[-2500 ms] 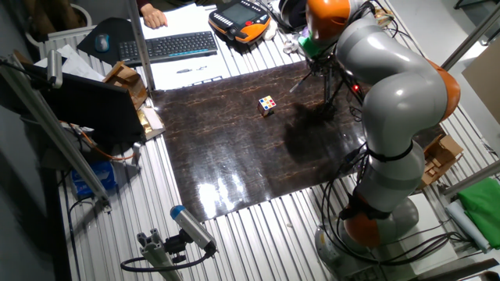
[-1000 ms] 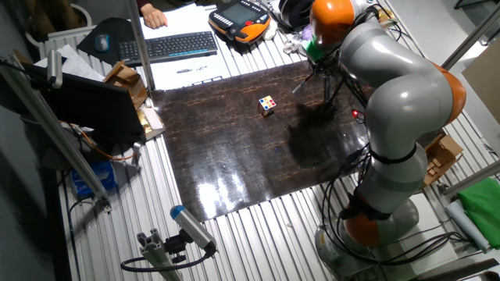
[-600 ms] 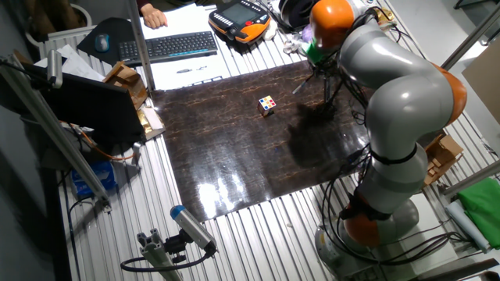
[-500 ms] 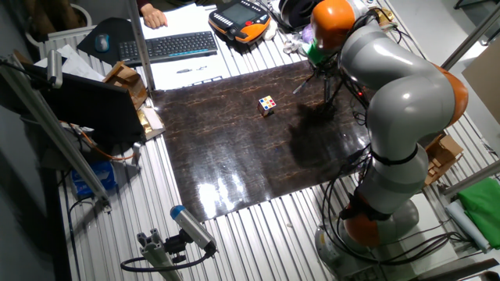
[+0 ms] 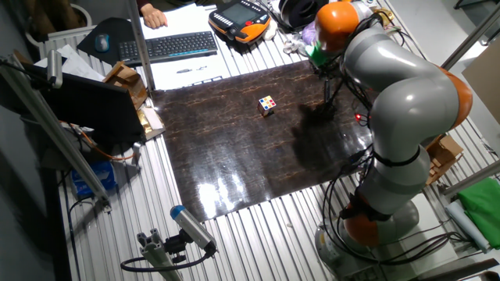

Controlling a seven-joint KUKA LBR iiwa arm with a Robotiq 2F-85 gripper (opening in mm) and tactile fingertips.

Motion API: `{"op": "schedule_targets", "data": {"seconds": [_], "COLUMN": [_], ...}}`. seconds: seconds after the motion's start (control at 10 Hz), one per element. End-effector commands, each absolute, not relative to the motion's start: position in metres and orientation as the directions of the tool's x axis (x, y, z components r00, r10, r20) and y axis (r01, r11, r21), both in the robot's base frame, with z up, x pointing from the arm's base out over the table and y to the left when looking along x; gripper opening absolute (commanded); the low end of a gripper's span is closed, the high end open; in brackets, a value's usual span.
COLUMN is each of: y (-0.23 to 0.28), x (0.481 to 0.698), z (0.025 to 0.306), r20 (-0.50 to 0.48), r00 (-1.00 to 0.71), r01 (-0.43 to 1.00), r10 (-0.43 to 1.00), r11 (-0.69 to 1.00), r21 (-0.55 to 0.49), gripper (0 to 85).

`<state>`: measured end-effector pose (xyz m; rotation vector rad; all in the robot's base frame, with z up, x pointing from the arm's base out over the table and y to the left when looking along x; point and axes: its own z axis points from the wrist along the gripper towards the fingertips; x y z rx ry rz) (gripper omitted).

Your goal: Place the brush on the pen rack

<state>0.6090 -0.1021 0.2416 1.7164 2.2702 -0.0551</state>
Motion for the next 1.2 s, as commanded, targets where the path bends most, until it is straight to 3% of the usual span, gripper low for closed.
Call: {"op": "schedule_targets", "data": {"seconds": [0.0, 0.3, 0.6, 1.1], "y": [-0.101, -0.086, -0.071, -0.050], "x": [0.609, 0.609, 0.608, 0.600], "z": [0.244, 0.273, 0.291, 0.294], "r20": [-0.246, -0.204, -0.177, -0.166], "r00": [-0.258, -0.308, -0.357, -0.464], "r01": [0.943, 0.936, 0.921, 0.871], "r10": [0.934, 0.929, 0.917, 0.870], "r11": [0.299, 0.334, 0.377, 0.483], "r21": [0.145, 0.110, 0.098, 0.097], "gripper": [27.0, 17.0, 1.0, 1.0]}}
